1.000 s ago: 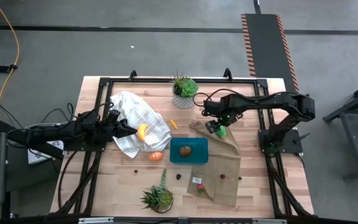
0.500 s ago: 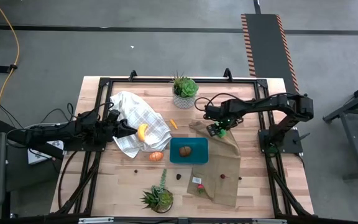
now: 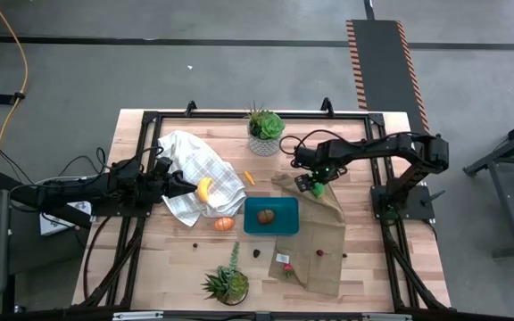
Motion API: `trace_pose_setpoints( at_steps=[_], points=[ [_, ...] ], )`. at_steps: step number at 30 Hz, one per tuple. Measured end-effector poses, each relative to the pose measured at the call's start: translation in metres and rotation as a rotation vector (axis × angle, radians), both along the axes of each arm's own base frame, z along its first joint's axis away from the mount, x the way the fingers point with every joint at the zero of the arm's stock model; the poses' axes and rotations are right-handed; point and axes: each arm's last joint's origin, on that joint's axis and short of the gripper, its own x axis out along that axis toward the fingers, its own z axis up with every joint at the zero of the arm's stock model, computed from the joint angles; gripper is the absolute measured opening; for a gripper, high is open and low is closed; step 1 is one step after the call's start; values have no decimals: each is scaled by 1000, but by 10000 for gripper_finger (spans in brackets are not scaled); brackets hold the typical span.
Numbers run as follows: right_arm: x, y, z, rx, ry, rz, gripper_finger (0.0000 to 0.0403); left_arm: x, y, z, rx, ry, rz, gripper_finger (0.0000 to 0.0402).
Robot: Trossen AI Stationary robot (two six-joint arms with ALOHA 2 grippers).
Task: Pick and placing Produce into tupperware
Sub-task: Put the green corn into the blue bin
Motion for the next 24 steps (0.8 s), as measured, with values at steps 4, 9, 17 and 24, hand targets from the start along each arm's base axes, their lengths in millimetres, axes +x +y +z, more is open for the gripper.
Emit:
trace_pose_setpoints(
  at_steps=[4, 9, 17, 24],
  points=[
    [-1, -3, 0, 16, -6, 1, 264, 0, 0, 0, 0, 0, 0, 88],
    [-1, -2, 0, 24, -8, 15, 264, 0, 0, 0, 0, 0, 0, 88],
    [2, -5, -5, 11, 1, 5, 263, 0, 0, 0, 0, 0, 0, 88],
    [2, 0, -7, 1, 23, 21, 263, 0, 0, 0, 0, 0, 0, 88]
  ],
)
